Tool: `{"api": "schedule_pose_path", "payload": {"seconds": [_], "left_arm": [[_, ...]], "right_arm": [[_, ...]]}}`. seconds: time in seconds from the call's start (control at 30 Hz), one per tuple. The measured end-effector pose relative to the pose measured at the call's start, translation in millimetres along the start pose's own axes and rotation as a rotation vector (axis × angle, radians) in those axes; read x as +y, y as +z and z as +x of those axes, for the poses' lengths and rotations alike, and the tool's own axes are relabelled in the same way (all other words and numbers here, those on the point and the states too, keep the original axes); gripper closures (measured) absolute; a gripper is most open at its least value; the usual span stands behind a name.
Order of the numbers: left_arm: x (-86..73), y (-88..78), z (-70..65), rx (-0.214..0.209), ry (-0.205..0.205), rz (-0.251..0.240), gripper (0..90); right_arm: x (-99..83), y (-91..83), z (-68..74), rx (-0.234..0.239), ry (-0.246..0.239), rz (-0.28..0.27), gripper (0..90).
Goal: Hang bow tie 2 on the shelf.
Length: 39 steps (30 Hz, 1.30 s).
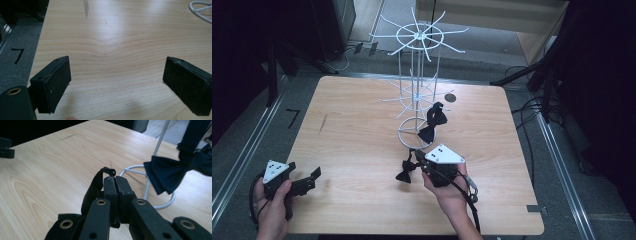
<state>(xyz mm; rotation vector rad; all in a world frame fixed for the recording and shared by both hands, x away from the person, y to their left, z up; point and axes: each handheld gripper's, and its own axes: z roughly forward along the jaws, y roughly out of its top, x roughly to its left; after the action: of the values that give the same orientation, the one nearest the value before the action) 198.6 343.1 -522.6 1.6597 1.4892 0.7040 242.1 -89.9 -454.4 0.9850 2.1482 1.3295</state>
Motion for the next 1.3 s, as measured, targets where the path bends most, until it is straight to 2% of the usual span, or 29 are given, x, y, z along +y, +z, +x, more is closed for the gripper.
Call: {"api": "schedule_pose_path", "payload": {"seconds": [0.5, 1.3], "left_arm": [[0.1, 0.3, 0.1, 0.002, -0.006, -0.001, 8.4], [0.1, 0.2, 0.6, -0.003, -0.009, -0.001, 8.4]], "right_arm": [[17.9, -21.3, -13.9, -0.033, 0.005, -0.059, 89.5], [50.4, -41.2, -21.7, -0.061, -0.01, -0.119, 89.5]]}}
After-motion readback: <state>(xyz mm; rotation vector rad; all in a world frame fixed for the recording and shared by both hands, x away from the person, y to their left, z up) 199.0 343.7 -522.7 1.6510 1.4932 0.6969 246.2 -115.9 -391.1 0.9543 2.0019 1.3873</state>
